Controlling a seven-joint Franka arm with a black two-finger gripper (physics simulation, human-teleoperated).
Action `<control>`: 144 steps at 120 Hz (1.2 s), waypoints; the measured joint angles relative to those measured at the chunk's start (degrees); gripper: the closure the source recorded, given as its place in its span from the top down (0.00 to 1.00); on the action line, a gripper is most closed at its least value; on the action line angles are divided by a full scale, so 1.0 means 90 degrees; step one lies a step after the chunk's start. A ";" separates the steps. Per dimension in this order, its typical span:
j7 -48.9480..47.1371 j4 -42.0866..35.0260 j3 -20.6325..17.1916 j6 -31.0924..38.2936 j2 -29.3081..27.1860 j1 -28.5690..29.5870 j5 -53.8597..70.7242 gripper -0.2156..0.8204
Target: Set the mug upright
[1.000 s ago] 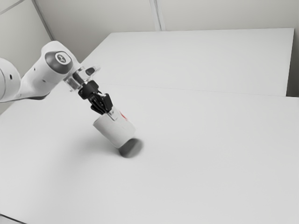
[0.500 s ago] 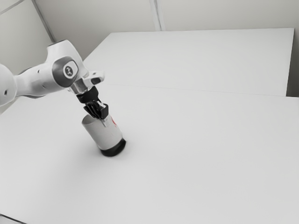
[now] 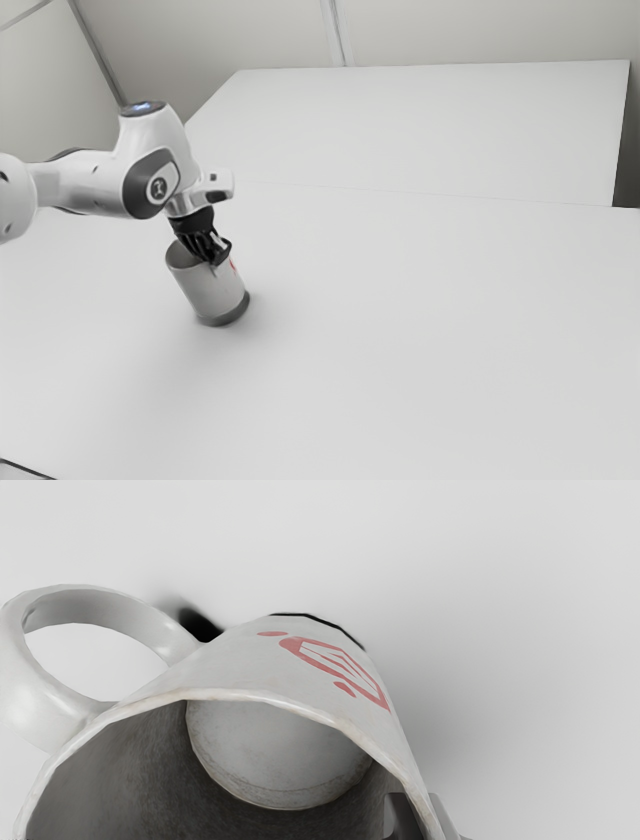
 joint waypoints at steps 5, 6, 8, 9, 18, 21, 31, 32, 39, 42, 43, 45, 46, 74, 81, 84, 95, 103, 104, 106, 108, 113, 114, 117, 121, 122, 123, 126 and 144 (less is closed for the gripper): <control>-0.0090 -0.0038 -0.0009 0.0042 -0.0002 -0.0024 0.0055 0.04; -0.0108 -0.0043 -0.0012 0.0049 -0.0002 -0.0027 0.0064 0.04; -0.0142 -0.0051 -0.0020 0.0063 -0.0002 -0.0033 0.0079 0.04; -0.0159 -0.0055 -0.0024 0.0070 -0.0003 -0.0036 0.0085 0.04; -0.0311 -0.0089 -0.0049 0.0118 0.0007 -0.0074 0.0110 0.04; -0.0359 -0.0094 -0.0057 0.0131 0.0011 -0.0089 0.0113 0.04; -0.0506 -0.0101 -0.0074 0.0162 0.0047 -0.0144 0.0103 0.04; -0.0520 -0.0100 -0.0075 0.0165 0.0051 -0.0150 0.0102 0.04; -0.0617 -0.0100 -0.0080 0.0180 0.0082 -0.0197 0.0095 0.04; -0.0656 -0.0101 -0.0080 0.0185 0.0108 -0.0219 0.0093 0.04; -0.0669 -0.0101 -0.0079 0.0187 0.0117 -0.0227 0.0092 0.04; -0.0694 -0.0102 -0.0081 0.0190 0.0132 -0.0239 0.0090 0.04; -0.0706 -0.0102 -0.0081 0.0191 0.0138 -0.0246 0.0089 0.04; -0.0979 -0.0092 -0.0086 0.0197 0.0247 -0.0390 0.0051 0.18; -0.1026 -0.0086 -0.0088 0.0181 0.0233 -0.0390 -0.0002 0.31; -0.1044 -0.0082 -0.0089 0.0172 0.0220 -0.0385 -0.0031 0.36; -0.1107 -0.0063 -0.0088 0.0144 0.0135 -0.0358 -0.0100 0.50; -0.1145 0.0002 -0.0093 0.0105 0.0039 -0.0329 -0.0127 0.58; -0.1150 0.0027 -0.0093 0.0092 0.0033 -0.0325 -0.0129 0.58; -0.1159 0.0084 -0.0094 0.0064 0.0027 -0.0318 -0.0133 0.60; -0.1167 0.0146 -0.0099 0.0031 0.0029 -0.0307 -0.0137 0.61; -0.1186 0.0339 -0.0115 -0.0071 0.0064 -0.0274 -0.0145 0.64; -0.1189 0.0385 -0.0118 -0.0096 0.0078 -0.0268 -0.0146 0.64; -0.1197 0.0594 -0.0124 -0.0197 0.0146 -0.0250 -0.0147 0.66; -0.1207 0.0974 -0.0135 -0.0388 0.0273 -0.0226 -0.0148 0.67; -0.1209 0.1088 -0.0138 -0.0446 0.0308 -0.0220 -0.0147 0.68; -0.1211 0.1186 -0.0140 -0.0502 0.0337 -0.0214 -0.0147 0.68; -0.1216 0.1481 -0.0176 -0.0680 0.0416 -0.0171 -0.0147 0.69; -0.1159 0.2868 -0.0329 -0.1649 0.0489 -0.0069 -0.0103 0.73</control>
